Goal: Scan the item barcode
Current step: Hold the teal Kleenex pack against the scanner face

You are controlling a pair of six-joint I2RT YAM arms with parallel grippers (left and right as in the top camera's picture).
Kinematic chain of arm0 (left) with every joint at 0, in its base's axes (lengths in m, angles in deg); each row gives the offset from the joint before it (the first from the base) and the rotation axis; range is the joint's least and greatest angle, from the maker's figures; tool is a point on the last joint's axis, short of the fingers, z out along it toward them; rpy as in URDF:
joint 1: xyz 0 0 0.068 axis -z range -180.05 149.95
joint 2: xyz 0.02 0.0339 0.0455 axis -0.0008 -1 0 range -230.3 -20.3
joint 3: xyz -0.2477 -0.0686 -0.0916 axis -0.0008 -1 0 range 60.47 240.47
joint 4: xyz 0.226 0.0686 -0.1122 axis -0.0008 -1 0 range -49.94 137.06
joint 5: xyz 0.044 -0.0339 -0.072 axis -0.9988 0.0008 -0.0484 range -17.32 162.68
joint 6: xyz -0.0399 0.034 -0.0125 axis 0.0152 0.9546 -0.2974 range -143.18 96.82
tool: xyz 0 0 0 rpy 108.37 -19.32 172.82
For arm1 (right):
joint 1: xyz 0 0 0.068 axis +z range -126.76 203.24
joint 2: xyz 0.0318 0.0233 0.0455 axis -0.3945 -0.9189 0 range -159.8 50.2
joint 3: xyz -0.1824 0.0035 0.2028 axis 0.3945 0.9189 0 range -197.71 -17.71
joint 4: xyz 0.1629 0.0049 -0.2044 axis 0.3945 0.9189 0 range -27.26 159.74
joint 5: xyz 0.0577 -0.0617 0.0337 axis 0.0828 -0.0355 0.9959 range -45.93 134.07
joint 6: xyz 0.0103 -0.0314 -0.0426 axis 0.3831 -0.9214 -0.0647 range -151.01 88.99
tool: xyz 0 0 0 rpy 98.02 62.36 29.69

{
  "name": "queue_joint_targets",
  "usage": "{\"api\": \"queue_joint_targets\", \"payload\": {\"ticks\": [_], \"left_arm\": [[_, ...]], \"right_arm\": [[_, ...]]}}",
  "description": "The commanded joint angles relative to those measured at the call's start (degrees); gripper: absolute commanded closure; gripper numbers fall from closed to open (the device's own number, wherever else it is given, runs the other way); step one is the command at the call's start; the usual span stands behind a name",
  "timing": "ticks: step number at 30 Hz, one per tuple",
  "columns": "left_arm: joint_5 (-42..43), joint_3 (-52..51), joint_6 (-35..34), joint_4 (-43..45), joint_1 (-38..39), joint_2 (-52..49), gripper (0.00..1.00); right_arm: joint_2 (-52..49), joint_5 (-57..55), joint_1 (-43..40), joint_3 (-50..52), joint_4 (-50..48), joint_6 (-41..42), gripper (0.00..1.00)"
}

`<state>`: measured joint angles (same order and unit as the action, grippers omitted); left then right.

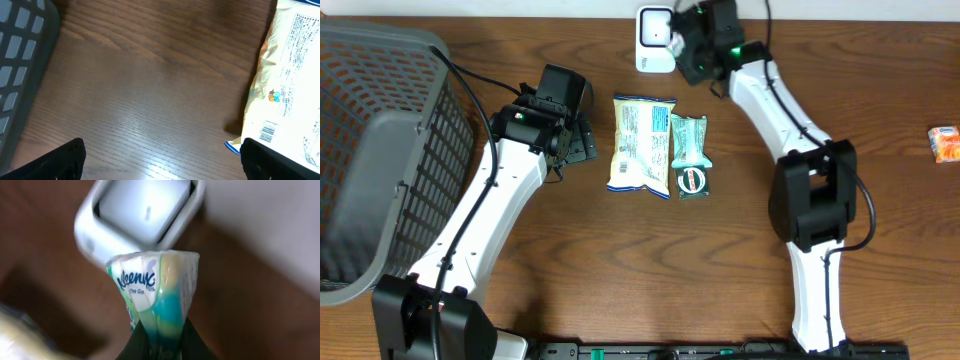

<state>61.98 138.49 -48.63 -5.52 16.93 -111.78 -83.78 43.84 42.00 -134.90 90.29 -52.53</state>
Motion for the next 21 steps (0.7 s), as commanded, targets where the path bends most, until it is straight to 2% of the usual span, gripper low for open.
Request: {"api": "queue_joint_targets", "payload": {"ticks": [1,11,21], "left_arm": [[-0.9,0.3,0.3,-0.3,-0.1,0.5,0.02],[-0.9,0.3,0.3,-0.3,-0.1,0.5,0.02],[-0.9,0.3,0.3,-0.3,-0.1,0.5,0.02]], "right_arm": [[2.6,-7.6,3.1,-1.3,-4.7,-15.8,0.99],[-0.4,-7.6,5.0,-1.2,-20.0,-31.1,0.99],[-4.9,-8.0,4.9,-1.2,-25.8,-31.9,0.99]]}}
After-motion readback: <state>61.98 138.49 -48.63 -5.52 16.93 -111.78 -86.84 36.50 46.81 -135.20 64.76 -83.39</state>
